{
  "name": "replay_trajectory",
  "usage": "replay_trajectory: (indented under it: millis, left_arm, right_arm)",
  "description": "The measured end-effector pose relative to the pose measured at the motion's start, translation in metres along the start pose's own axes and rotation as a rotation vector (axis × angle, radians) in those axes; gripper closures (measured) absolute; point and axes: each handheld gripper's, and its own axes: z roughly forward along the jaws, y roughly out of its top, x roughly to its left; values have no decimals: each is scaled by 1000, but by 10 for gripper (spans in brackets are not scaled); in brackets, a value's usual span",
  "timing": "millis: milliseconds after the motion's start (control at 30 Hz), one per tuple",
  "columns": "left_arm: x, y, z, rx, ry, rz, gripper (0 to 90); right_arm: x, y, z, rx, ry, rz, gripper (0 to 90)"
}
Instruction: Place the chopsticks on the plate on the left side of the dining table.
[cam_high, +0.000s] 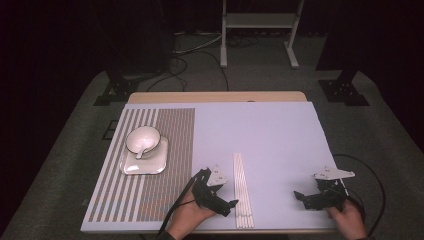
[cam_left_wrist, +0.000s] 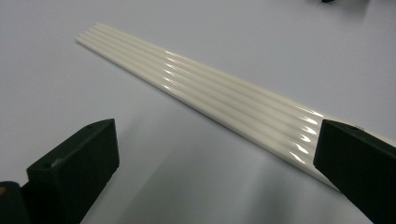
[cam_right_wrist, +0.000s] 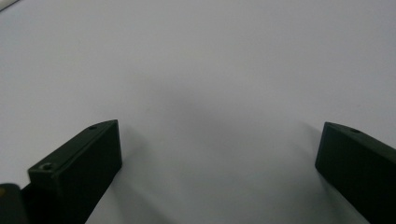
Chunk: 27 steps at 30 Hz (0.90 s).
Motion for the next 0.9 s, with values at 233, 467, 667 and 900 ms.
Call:
replay_trajectory:
  millis: [233, 467, 667, 900]
  left_arm:
    - [-4, 1, 7, 16, 9, 7, 0]
    - [-8, 1, 13, 31, 5, 16, 0]
    - [-9, 0, 15, 38, 4, 19, 0]
    - [-10, -2, 18, 50, 7, 21, 0]
  right_arm:
    - [0, 0, 0, 0, 0, 0, 0]
    - [0, 0, 0, 0, 0, 0, 0]
    - [0, 0, 0, 0, 0, 0, 0]
    - [0, 0, 0, -1, 0, 0, 0]
